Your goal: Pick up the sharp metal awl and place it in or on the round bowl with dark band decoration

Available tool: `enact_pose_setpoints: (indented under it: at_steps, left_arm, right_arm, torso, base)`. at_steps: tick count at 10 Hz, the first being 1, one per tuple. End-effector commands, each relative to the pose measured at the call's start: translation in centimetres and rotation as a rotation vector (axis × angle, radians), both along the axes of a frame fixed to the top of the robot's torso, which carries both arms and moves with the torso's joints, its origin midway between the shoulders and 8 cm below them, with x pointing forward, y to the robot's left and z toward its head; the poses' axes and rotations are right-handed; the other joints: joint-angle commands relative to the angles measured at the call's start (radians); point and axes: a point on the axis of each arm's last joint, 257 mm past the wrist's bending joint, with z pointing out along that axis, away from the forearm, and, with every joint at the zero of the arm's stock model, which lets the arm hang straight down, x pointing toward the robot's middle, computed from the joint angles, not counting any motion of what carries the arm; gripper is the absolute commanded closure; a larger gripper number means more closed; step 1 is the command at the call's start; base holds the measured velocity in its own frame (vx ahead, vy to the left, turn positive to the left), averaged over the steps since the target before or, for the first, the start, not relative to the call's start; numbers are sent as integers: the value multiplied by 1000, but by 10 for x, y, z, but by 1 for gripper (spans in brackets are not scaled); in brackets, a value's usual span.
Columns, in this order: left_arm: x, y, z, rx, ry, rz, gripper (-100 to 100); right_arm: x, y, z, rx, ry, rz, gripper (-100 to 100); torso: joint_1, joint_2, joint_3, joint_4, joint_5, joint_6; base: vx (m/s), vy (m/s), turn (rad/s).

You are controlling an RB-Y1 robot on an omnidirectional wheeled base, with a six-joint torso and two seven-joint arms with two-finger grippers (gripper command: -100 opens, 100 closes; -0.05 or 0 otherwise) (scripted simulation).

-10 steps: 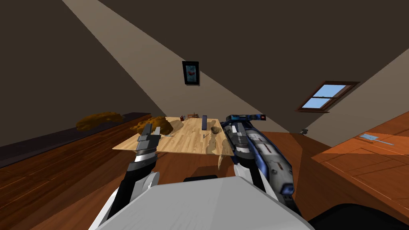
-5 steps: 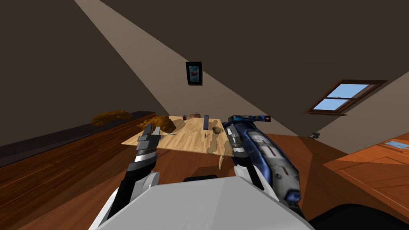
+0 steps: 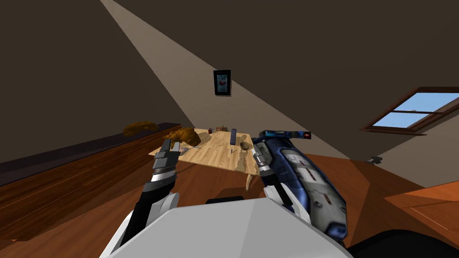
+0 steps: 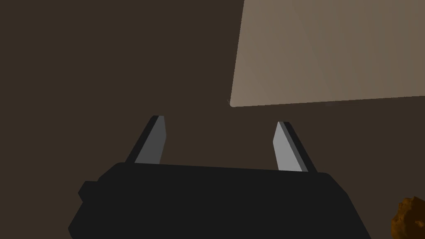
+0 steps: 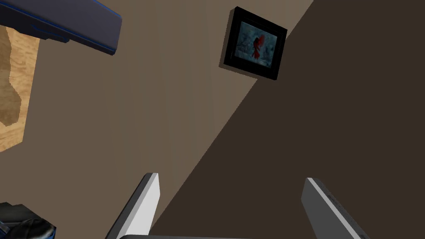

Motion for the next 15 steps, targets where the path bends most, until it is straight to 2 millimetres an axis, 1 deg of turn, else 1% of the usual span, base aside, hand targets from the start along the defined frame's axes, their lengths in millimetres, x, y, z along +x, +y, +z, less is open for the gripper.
enact_pose_setpoints:
  at_steps: [1,5,6,9,10,13,14,15]
  left_arm:
    - [0,0,0,0,0,0,0]
    - [0,0,0,0,0,0,0]
    - [0,0,0,0,0,0,0]
    - [0,0,0,0,0,0,0]
    - [0,0,0,0,0,0,0]
    - [0,0,0,0,0,0,0]
    - [0,0,0,0,0,0,0]
    - [0,0,0,0,0,0,0]
  right_arm:
    - [4,2,-8,-14,32,9,-100]
    - [21,-5,-75,-91,220,44,-100]
    - [20,-7,-79,-98,229,42,-100]
    - [25,-23,-133,-184,380,52,-100]
    - [25,-25,-135,-185,385,50,-100]
    - [21,-52,-191,-280,546,39,-100]
    - [21,-55,-191,-290,547,39,-100]
    - [18,-67,-209,-329,602,31,-100]
  torso:
    - [0,0,0,0,0,0]
    - [2,-1,0,0,0,0]
    - [1,-1,0,0,0,0]
    - [3,-2,-1,0,1,0]
    - [4,-3,-2,-1,1,0]
    - [5,-4,-2,-1,1,0]
    - [6,-5,-3,-1,1,0]
    - [6,-5,-3,-1,1,1]
  base:
    - [-32,-28,39]
    - [-42,-26,174]
    - [-33,-23,38]
    - [-19,1,185]
    - [-9,6,60]
    - [6,32,222]
    - [17,33,54]
    - [21,43,141]
